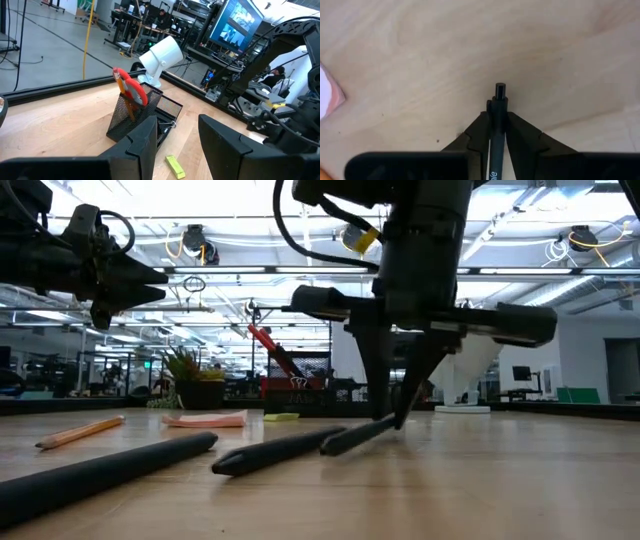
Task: Pick and place office supplies into organizer
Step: Put the right pen into the mesh organizer
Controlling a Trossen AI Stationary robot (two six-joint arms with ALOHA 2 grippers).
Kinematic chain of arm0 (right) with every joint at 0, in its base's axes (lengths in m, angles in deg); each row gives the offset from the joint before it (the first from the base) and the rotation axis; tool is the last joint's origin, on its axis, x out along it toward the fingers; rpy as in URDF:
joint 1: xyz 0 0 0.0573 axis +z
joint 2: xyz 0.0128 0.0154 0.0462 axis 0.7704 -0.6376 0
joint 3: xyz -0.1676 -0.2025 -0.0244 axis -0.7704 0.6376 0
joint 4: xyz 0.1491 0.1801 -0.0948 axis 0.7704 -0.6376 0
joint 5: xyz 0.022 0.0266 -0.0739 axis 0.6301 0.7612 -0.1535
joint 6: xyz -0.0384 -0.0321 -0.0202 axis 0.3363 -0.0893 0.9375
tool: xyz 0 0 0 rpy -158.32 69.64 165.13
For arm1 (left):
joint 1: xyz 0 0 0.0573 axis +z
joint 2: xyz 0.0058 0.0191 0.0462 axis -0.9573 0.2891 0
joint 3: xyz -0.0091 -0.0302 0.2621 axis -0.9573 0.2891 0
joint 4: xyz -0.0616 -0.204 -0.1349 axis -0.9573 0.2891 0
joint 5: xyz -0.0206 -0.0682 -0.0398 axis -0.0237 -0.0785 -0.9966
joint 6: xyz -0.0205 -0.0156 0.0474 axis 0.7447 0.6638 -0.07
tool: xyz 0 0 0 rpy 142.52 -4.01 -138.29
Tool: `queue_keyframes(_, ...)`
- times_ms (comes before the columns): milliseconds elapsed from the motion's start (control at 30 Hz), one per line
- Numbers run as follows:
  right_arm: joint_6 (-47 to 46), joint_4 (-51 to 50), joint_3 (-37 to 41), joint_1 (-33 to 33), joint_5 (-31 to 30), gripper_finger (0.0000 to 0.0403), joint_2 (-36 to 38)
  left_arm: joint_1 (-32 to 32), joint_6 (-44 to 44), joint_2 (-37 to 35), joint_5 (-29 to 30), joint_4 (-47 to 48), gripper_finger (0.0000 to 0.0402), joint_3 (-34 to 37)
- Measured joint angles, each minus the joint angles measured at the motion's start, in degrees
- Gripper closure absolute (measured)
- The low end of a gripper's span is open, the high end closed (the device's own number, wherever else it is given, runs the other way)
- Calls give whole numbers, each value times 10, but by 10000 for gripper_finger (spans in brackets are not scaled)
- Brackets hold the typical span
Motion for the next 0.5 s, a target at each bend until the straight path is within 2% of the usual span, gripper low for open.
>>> queue_keyframes(200,31,-10,0,-2,-7,354,4,0,0,0,0,0,254,0)
queue_keyframes(500,89,-31,-11,-7,-67,354,30,0,0,0,0,0,254,0)
